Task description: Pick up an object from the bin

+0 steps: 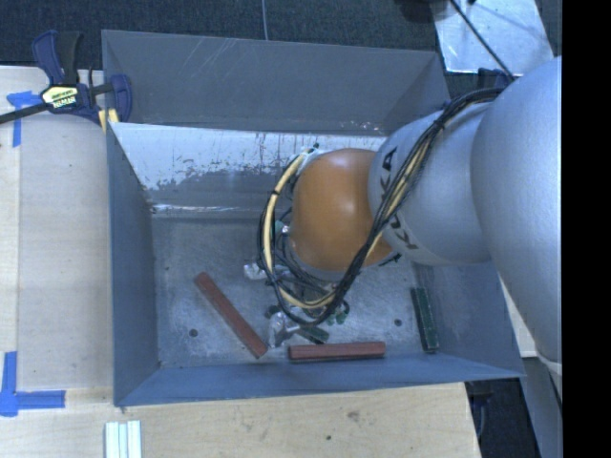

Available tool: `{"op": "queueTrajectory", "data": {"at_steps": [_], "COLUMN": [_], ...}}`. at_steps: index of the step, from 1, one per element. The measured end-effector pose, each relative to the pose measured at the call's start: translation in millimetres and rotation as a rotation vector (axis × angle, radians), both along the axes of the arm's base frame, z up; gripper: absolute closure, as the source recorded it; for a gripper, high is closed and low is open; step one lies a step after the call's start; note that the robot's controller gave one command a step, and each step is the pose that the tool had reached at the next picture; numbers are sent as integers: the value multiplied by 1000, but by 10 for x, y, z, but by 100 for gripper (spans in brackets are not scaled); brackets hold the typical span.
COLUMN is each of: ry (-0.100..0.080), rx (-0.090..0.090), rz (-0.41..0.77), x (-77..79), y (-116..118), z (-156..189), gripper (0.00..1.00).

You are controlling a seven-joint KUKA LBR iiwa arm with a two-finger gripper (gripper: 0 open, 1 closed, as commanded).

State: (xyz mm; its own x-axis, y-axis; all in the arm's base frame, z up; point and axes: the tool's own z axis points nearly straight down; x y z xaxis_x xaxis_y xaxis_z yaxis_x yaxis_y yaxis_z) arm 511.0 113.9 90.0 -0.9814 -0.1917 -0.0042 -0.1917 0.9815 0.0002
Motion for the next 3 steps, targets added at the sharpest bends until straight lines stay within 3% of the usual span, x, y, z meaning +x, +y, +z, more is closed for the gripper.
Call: {"op": "queueTrajectory", "data": {"at_steps": [1, 2, 3], "ry": [-27, -27, -5], "rx": [6, 6, 0], "rz": [-88, -88, -35], "x": [113, 113, 261], "y": [-862, -862, -517], "z": [-116, -116, 1620], "gripper": [100, 100, 100]}}
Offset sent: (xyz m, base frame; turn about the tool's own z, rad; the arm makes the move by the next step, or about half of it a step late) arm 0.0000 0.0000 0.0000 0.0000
